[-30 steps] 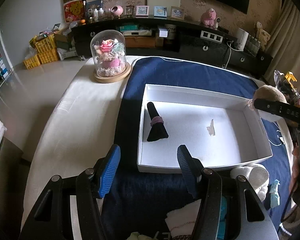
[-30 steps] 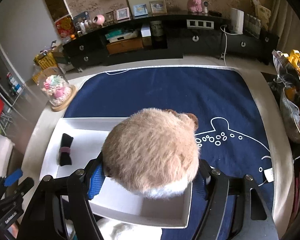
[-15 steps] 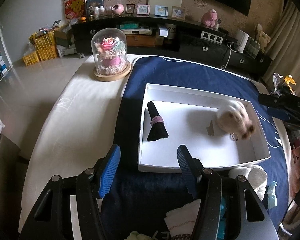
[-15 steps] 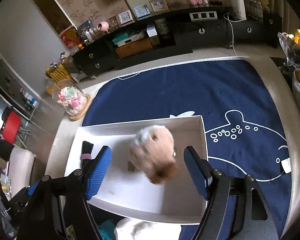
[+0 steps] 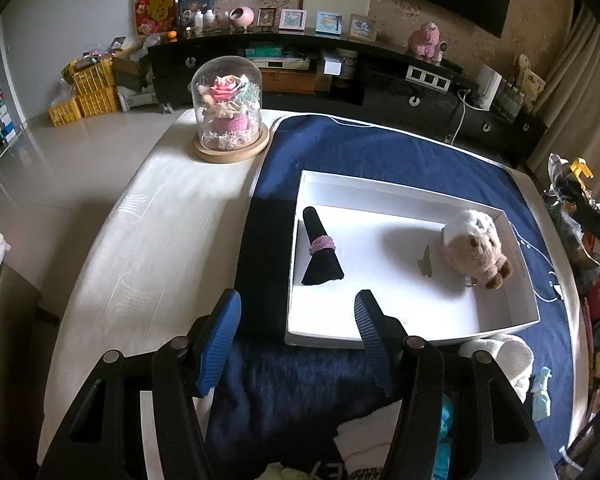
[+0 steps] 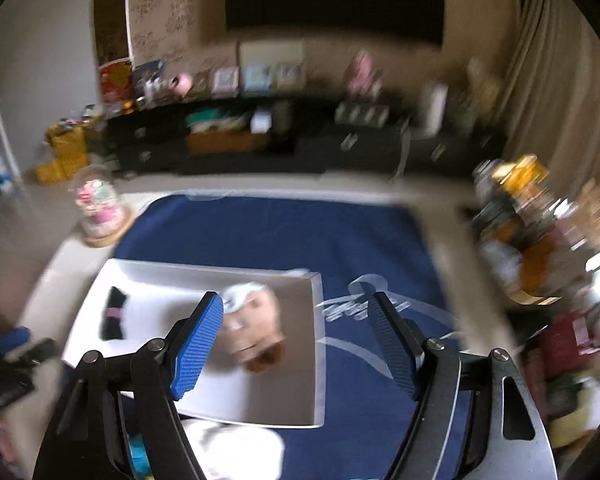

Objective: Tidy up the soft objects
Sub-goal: 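Carry the brown fluffy plush into the white tray and open the right gripper, then grasp the white knit roll with metal chain using the left gripper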

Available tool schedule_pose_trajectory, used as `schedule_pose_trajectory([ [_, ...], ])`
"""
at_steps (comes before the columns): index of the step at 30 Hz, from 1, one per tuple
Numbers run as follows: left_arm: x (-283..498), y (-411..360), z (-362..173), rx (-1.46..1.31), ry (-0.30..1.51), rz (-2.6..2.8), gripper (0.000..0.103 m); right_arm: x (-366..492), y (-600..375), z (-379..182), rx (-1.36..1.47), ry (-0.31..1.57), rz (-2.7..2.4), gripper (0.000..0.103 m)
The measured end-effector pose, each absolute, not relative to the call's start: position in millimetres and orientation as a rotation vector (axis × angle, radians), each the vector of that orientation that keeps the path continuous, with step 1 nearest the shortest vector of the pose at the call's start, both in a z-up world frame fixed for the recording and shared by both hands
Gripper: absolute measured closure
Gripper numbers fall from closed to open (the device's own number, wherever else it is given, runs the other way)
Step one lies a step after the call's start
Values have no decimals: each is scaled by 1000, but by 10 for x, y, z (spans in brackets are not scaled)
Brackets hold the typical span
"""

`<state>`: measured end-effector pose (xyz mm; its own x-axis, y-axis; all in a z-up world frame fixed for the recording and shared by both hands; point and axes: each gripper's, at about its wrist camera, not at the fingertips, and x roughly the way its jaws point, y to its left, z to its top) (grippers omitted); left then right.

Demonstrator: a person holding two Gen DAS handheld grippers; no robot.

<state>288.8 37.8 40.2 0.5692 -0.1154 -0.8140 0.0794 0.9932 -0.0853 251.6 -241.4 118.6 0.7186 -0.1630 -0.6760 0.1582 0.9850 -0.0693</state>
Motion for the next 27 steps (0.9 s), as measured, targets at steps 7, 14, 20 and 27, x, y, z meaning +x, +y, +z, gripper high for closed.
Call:
schedule_pose_trajectory([
  [7,2872,466,415,-46,966,-128,44,2248,-2447,1109,123,861,-57,0],
  [14,2861,597,395,-61,1000,-136,44,2011,-2378,932,165,924,-21,0],
  [20,2710,491,366,23,1044,-195,44,1995,-2478,931,196,926,-26,0],
  [27,2412,250,276,36,1125,-394,44,1966,-2565,903,237,936,-4,0],
])
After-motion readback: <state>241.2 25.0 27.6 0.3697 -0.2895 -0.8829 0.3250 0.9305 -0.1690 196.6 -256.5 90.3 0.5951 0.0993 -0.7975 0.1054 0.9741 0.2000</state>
